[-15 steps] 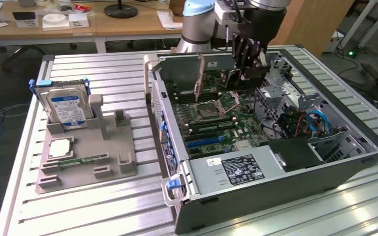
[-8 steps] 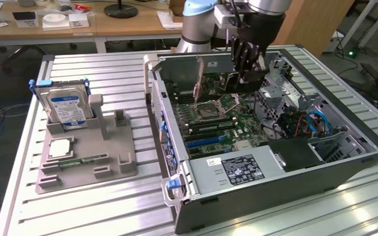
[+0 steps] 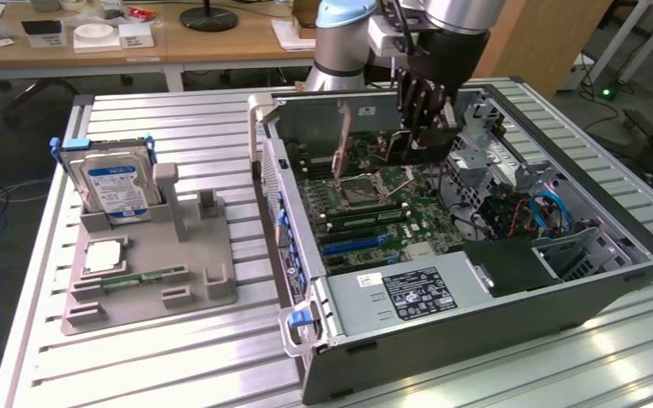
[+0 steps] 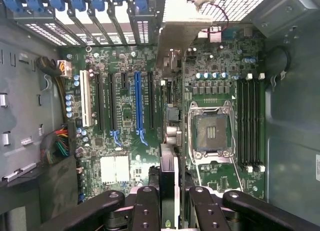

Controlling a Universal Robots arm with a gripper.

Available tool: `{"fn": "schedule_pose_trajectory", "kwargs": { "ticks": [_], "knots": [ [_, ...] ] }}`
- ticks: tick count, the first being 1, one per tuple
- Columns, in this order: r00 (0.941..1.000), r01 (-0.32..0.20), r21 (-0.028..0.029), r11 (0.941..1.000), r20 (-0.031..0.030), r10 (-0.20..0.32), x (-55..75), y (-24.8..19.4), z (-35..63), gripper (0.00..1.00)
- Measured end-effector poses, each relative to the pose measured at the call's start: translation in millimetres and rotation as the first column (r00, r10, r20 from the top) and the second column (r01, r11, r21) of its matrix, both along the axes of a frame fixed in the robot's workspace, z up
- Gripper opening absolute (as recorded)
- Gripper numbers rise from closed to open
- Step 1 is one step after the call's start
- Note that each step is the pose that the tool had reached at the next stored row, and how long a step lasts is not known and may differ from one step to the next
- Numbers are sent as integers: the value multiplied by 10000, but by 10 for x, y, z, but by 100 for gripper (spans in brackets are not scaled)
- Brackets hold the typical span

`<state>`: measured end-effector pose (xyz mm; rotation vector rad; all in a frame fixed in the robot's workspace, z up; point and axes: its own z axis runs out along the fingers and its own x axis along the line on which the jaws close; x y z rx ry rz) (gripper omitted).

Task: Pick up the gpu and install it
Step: 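Insert the gpu into the slot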

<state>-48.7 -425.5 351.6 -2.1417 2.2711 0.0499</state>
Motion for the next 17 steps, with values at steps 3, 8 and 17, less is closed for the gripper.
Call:
{"fn": "schedule_pose_trajectory", "kwargs": {
  "ticks": [3, 8, 17],
  "knots": [
    [10000, -35, 6, 10000, 3, 35, -2, -15, -15, 27],
    [10000, -83, 3, 10000, 1, 83, -12, -41, -53, 27],
    [9999, -106, 4, 9999, -39, 106, -92, -48, -98, 27]
  ]
}}
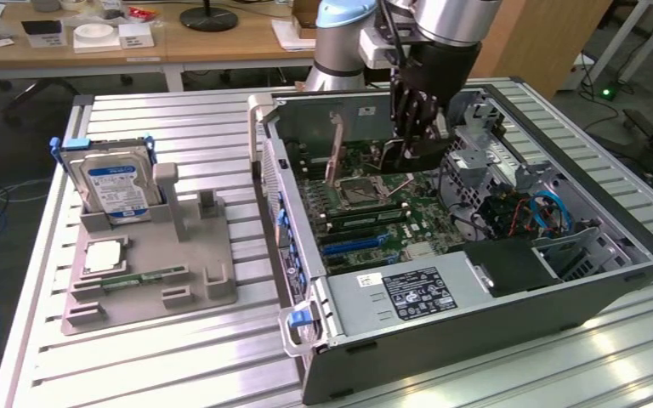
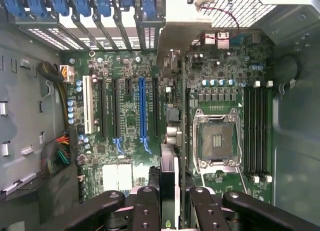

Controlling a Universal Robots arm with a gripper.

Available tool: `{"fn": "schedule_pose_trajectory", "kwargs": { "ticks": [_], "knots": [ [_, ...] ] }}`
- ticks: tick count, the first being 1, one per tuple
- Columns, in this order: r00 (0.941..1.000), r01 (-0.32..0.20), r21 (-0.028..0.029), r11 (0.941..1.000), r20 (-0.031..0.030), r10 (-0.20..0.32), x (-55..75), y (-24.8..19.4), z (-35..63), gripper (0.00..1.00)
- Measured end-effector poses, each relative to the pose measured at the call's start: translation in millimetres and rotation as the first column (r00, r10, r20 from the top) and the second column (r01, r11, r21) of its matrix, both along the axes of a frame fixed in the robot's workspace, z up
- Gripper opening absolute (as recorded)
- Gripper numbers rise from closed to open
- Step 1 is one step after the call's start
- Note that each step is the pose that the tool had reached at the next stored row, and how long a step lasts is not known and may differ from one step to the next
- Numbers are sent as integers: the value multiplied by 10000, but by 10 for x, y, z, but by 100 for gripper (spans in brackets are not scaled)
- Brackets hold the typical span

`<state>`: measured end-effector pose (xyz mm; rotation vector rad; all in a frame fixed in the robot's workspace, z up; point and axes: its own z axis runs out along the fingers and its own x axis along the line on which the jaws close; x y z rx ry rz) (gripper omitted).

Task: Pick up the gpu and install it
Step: 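Insert the gpu into the slot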

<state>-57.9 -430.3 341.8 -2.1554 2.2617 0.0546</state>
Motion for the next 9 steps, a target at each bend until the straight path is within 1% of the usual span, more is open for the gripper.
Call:
{"fn": "schedule_pose_trajectory", "kwargs": {
  "ticks": [2, 6, 9],
  "knots": [
    [10000, -25, -2, 10000, -2, 25, -17, -5, -9, 27],
    [10000, -38, -2, 10000, -1, 38, -36, -40, -24, 27],
    [10000, -40, -6, 10000, -1, 40, -56, -47, -39, 27]
  ]
}}
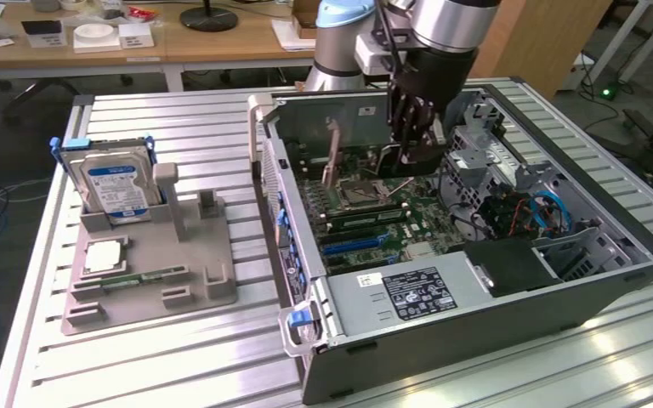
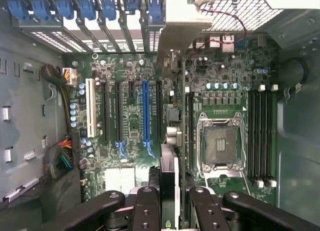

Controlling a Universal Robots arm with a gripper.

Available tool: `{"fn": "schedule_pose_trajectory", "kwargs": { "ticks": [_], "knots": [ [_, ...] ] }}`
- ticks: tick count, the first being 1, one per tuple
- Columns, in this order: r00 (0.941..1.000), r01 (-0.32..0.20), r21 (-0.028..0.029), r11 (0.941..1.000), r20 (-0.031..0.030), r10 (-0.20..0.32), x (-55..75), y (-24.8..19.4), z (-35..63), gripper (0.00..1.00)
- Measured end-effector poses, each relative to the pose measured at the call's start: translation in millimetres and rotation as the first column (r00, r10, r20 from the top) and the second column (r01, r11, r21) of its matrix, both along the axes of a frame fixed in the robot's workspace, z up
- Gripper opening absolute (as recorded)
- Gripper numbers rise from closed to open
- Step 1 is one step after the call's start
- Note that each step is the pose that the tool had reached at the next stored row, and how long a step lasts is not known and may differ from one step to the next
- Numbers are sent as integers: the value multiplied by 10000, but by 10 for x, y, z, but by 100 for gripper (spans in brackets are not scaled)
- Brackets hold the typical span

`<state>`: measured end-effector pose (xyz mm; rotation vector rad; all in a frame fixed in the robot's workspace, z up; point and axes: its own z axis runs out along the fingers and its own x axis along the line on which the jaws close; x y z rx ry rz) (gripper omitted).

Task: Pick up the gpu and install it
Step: 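Insert the gpu into the slot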

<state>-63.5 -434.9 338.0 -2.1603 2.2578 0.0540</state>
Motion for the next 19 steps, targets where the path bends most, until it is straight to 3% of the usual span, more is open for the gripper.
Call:
{"fn": "schedule_pose_trajectory", "kwargs": {
  "ticks": [5, 11, 19],
  "knots": [
    [10000, 0, 56, 10000, 0, 0, -38, -2, -18, 27],
    [10000, 0, 56, 10000, 0, 0, -47, -56, -26, 27],
    [10000, -1, 56, 10000, 0, 1, -53, -93, -31, 27]
  ]
}}
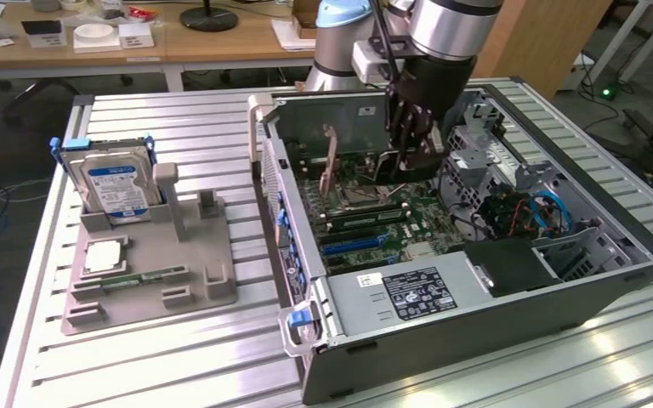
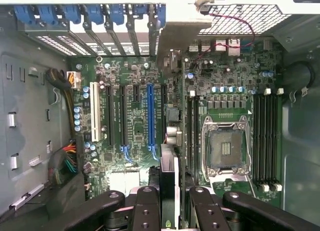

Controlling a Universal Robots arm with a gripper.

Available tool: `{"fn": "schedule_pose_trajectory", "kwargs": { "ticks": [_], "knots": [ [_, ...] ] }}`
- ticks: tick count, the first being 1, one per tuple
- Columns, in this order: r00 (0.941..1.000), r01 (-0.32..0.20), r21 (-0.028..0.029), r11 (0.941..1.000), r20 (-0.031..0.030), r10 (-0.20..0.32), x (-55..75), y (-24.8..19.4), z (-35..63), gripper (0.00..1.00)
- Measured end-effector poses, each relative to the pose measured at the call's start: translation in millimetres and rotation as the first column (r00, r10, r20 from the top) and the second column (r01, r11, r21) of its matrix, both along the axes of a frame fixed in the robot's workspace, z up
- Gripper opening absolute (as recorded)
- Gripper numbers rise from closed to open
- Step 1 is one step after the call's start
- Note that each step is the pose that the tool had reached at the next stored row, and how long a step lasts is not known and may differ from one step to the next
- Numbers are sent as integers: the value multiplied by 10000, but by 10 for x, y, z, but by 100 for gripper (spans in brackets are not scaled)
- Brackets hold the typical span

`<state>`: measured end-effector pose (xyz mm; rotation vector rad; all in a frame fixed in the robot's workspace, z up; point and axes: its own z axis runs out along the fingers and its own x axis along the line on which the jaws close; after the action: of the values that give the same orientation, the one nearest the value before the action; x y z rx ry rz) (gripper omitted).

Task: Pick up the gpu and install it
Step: 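Insert the gpu into the slot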

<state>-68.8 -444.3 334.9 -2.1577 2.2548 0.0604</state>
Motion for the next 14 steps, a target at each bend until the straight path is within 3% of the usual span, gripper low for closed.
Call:
{"fn": "schedule_pose_trajectory", "kwargs": {
  "ticks": [7, 14],
  "knots": [
    [10000, 1, 0, 10000, 0, -1, -1, -57, -2, 27],
    [10000, 1, 0, 10000, 0, -1, 0, -61, -3, 27]
  ]
}}
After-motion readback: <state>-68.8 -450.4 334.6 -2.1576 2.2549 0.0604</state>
